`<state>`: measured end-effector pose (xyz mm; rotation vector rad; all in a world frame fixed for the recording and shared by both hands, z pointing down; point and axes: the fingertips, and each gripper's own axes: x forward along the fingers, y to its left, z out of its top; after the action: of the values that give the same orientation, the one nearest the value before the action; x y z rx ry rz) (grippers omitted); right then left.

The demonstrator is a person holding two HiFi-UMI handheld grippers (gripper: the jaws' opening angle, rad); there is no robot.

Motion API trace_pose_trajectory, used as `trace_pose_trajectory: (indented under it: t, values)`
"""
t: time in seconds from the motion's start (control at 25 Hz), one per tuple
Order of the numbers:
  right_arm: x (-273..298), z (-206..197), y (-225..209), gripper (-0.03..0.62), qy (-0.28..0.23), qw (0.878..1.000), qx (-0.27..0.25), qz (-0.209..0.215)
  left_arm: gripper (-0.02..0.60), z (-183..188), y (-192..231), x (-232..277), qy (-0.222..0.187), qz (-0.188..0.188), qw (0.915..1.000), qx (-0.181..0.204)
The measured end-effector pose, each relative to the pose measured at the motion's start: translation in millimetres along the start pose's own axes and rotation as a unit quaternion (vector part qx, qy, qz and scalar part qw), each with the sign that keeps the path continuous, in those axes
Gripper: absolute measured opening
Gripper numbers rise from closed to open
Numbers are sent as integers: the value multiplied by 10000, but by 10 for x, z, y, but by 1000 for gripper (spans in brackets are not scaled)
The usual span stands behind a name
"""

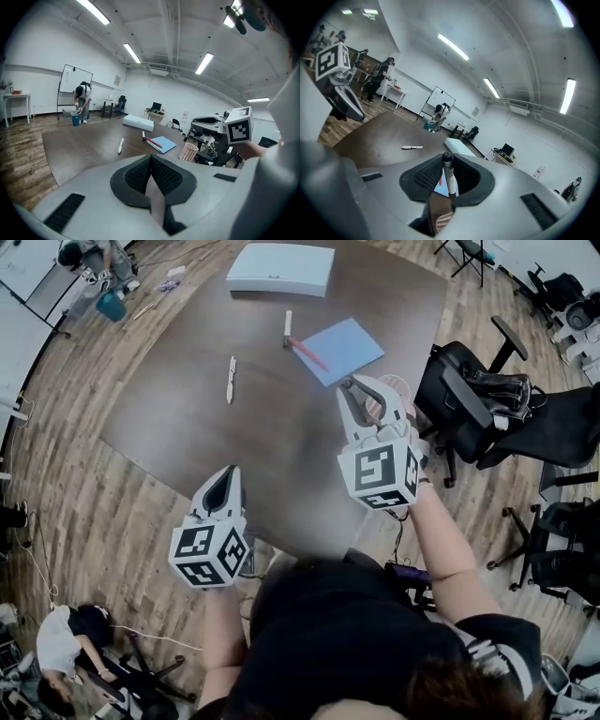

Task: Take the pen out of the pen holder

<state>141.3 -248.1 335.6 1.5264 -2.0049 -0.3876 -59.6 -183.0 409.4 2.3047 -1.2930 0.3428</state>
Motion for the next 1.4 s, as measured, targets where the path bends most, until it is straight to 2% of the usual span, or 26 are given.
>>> trace_pose_trajectory:
  t: [0.28, 0.56, 0.76, 0.96, 1.16, 1.4]
  values:
    - [94, -21, 550, 87, 40, 9970, -365, 675, 28, -79, 163, -122, 24, 206, 9997, -109]
    - [122, -220, 1174, 86, 252, 9873, -766, 1366, 28, -216, 305, -218, 115, 395, 9990, -184]
    - [118, -362, 1498, 86, 353, 9771, -1334, 1621, 28, -309, 387, -285, 155, 528, 9981, -265]
    - [75, -453, 1824, 87, 389, 9619, -1888, 1940, 28, -391, 457, -348, 169, 637, 9973, -326]
    - [58, -519, 2087, 89, 333, 9498, -2182, 2220, 28, -515, 531, -372, 264, 798, 9961, -287]
    - [92, -540, 2311, 91, 132, 9436, -2309, 2369, 28, -736, 629, -396, 368, 938, 9941, -410]
